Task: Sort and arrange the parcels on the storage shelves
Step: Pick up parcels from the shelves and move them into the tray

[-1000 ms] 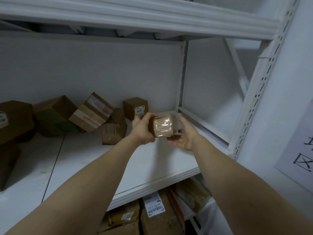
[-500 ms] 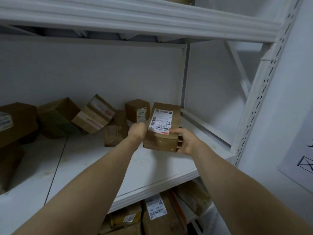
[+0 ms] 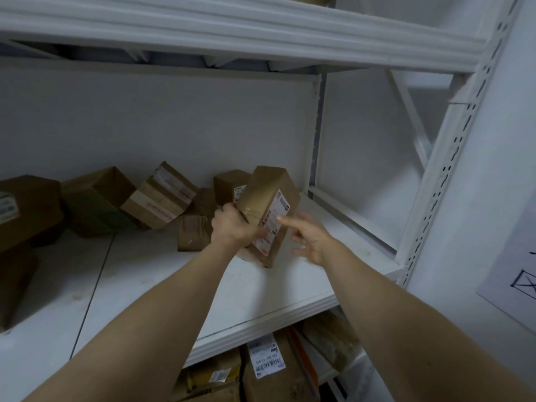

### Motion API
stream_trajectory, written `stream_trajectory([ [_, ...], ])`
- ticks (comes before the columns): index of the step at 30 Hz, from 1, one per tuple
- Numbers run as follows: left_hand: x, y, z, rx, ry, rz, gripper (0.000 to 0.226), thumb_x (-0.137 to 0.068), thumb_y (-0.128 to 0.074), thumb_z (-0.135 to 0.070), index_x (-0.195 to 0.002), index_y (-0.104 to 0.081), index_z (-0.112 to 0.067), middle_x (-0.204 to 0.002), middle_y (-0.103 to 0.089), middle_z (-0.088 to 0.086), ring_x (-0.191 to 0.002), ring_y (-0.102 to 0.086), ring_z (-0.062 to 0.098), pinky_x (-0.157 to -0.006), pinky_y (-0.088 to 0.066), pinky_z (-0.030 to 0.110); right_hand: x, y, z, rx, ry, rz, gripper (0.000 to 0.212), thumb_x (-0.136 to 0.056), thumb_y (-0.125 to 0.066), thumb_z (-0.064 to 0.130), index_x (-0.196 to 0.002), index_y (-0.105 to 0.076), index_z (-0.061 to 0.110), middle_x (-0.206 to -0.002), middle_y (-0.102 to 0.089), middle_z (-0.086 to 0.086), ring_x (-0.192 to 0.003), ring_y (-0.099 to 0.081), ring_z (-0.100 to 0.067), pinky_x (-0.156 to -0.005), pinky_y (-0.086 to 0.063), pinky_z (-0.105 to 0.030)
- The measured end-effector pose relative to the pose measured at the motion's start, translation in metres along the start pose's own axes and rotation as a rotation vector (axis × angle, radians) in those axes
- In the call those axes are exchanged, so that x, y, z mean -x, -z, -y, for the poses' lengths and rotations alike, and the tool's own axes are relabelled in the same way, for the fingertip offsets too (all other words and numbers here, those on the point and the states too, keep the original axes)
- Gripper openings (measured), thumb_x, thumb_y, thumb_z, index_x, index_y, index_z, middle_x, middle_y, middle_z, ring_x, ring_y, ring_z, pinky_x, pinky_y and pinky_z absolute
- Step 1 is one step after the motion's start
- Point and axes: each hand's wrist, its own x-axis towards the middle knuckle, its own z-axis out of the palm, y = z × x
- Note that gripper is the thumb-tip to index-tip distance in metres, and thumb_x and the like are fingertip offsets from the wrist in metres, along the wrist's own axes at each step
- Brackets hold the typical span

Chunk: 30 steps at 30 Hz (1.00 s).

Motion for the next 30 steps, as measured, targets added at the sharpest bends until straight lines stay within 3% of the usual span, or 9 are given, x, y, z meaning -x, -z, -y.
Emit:
stream_trajectory([
  [4, 0.011, -0.004, -0.006, -0.252, -0.19, -0.123, 0.099, -0.061, -0.085, -0.036, -0.138, -0.028, -0.01, -0.134, -0.037, 0.011, -0.128, -0.037, 0.029, -0.103, -0.04, 0.045, 0.001, -0.005, 0.005, -0.05, 0.013, 0.069, 0.054, -0.072, -0.08, 0.035, -0.119, -0.054, 0.027, -0.135, -0.054, -0.006, -0.131, -0.043, -0.028, -0.108, -0.032, -0.058],
  [8, 0.012, -0.011, 0.0, -0.261, -0.302, 0.02, 0.1, -0.06, -0.086, -0.025, -0.135, -0.022, -0.012, -0.132, -0.033, 0.008, -0.123, -0.039, 0.027, -0.098, -0.045, 0.043, -0.001, -0.012, 0.009, -0.18, 0.061, 0.049, 0.055, -0.074, -0.08, 0.027, -0.122, -0.054, 0.018, -0.125, -0.061, -0.008, -0.118, -0.054, -0.029, -0.097, -0.045, -0.057],
  [11, 0.012, -0.014, 0.005, -0.149, -0.389, 0.138, 0.076, -0.067, -0.083, -0.017, -0.113, -0.022, -0.017, -0.117, -0.037, 0.006, -0.105, -0.049, 0.023, -0.082, -0.051, 0.035, -0.002, -0.017, 0.008, -0.212, 0.17, -0.022, 0.053, -0.067, -0.086, 0.018, -0.114, -0.062, 0.019, -0.108, -0.07, -0.003, -0.108, -0.062, -0.026, -0.093, -0.05, -0.053],
  [14, 0.01, -0.012, 0.008, -0.208, -0.417, 0.125, 0.052, -0.081, -0.069, -0.016, -0.099, -0.02, -0.02, -0.101, -0.048, 0.008, -0.087, -0.058, 0.028, -0.073, -0.05, 0.044, -0.007, -0.016, 0.002, -0.12, 0.307, -0.069, 0.054, -0.055, -0.092, 0.014, -0.102, -0.067, 0.019, -0.102, -0.073, -0.002, -0.102, -0.066, -0.023, -0.092, -0.053, -0.046],
  [17, 0.01, -0.012, 0.008, -0.239, -0.456, 0.113, 0.044, -0.085, -0.064, -0.016, -0.098, -0.021, -0.019, -0.101, -0.049, 0.009, -0.084, -0.057, 0.028, -0.072, -0.049, 0.044, -0.008, -0.021, -0.002, -0.08, 0.363, -0.143, 0.082, -0.042, -0.097, 0.024, -0.115, -0.061, 0.013, -0.106, -0.071, -0.003, -0.103, -0.067, -0.02, -0.087, -0.056, -0.035],
  [20, 0.011, -0.012, 0.007, -0.234, -0.472, 0.166, 0.052, -0.083, -0.068, -0.019, -0.104, -0.02, -0.021, -0.104, -0.049, 0.006, -0.083, -0.056, 0.02, -0.071, -0.052, 0.038, -0.013, -0.027, -0.006, -0.069, 0.365, -0.214, 0.119, -0.022, -0.096, 0.047, -0.126, -0.051, 0.016, -0.113, -0.068, -0.001, -0.106, -0.065, -0.017, -0.091, -0.055, -0.039],
  [23, 0.016, -0.01, 0.004, -0.178, -0.496, 0.212, 0.057, -0.08, -0.07, -0.022, -0.11, -0.021, -0.021, -0.104, -0.05, 0.005, -0.083, -0.057, 0.019, -0.067, -0.052, 0.034, -0.008, -0.031, -0.003, -0.078, 0.323, -0.285, 0.108, -0.041, -0.096, 0.035, -0.131, -0.042, 0.014, -0.117, -0.064, -0.003, -0.108, -0.062, -0.019, -0.096, -0.052, -0.042],
  [25, 0.021, -0.008, -0.001, -0.045, -0.486, 0.23, 0.05, -0.084, -0.062, -0.022, -0.121, -0.029, -0.018, -0.112, -0.053, 0.004, -0.096, -0.059, 0.022, -0.082, -0.054, 0.038, -0.01, -0.027, -0.002, -0.184, 0.248, -0.403, 0.089, -0.065, -0.087, 0.025, -0.135, -0.034, 0.011, -0.125, -0.058, -0.01, -0.109, -0.06, -0.026, -0.097, -0.051, -0.046],
  [30, 0.015, 0.01, -0.004, 0.328, -0.136, -0.07, 0.036, -0.098, -0.041, -0.022, -0.132, -0.047, -0.012, -0.134, -0.052, 0.012, -0.124, -0.047, 0.03, -0.102, -0.036, 0.035, -0.012, -0.004, 0.001, -0.642, 0.006, -0.48, 0.073, -0.081, -0.068, 0.039, -0.137, -0.027, 0.019, -0.122, -0.053, -0.012, -0.104, -0.059, -0.035, -0.08, -0.054, -0.057],
])
